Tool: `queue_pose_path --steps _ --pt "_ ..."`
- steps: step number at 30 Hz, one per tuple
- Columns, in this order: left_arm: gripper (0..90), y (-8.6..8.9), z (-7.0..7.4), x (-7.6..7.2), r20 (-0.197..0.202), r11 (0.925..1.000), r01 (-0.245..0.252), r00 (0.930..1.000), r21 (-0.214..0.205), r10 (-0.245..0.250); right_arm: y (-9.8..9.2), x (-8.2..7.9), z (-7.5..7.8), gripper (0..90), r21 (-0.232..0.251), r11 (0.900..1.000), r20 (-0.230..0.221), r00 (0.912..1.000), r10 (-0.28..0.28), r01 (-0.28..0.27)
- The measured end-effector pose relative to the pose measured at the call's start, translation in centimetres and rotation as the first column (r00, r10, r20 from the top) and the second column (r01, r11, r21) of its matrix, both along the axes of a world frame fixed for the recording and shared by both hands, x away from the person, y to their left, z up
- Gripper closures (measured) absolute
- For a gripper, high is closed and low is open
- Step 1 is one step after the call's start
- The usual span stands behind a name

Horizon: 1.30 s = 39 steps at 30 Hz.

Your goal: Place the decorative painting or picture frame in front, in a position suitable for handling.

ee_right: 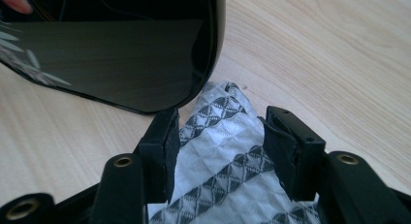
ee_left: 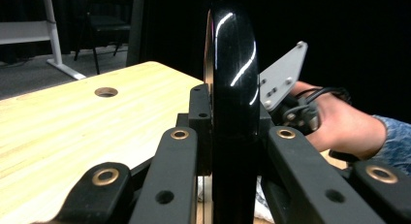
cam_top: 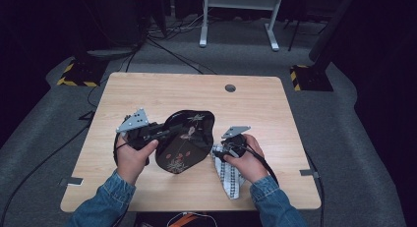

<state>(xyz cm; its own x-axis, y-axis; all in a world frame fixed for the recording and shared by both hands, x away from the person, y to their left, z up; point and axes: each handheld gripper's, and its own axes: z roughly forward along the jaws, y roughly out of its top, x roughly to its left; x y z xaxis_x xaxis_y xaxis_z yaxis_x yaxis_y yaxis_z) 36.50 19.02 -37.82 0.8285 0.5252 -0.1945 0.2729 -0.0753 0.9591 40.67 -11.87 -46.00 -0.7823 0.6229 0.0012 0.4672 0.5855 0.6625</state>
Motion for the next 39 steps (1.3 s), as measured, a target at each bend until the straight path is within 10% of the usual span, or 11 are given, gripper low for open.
queue_pose_path --steps 15,21,26,39 --pt "79.9 -0.1 -0.1 0.1 -0.010 0.9999 0.003 0.9999 -0.012 -0.003 0.4 0.4 -2.4 44.6 -0.062 0.9981 -0.029 0.9995 -0.010 0.008" --pt "80.0 -0.3 -0.2 0.2 0.001 0.9999 -0.003 1.0000 -0.016 0.003 -0.7 0.4 -1.9 74.3 -0.079 0.9963 -0.074 0.9964 -0.042 0.036" --pt "80.2 -0.6 -0.1 0.2 0.010 0.9998 -0.014 0.9998 -0.011 0.014 -1.5 0.5 -1.8 81.0 -0.070 0.9955 -0.094 0.9931 -0.070 0.064" --pt "80.3 -1.7 -0.1 1.2 0.020 0.9995 -0.016 0.9997 -0.028 0.016 -5.2 0.1 2.3 82.2 0.053 0.9886 0.037 0.9890 -0.143 0.141"
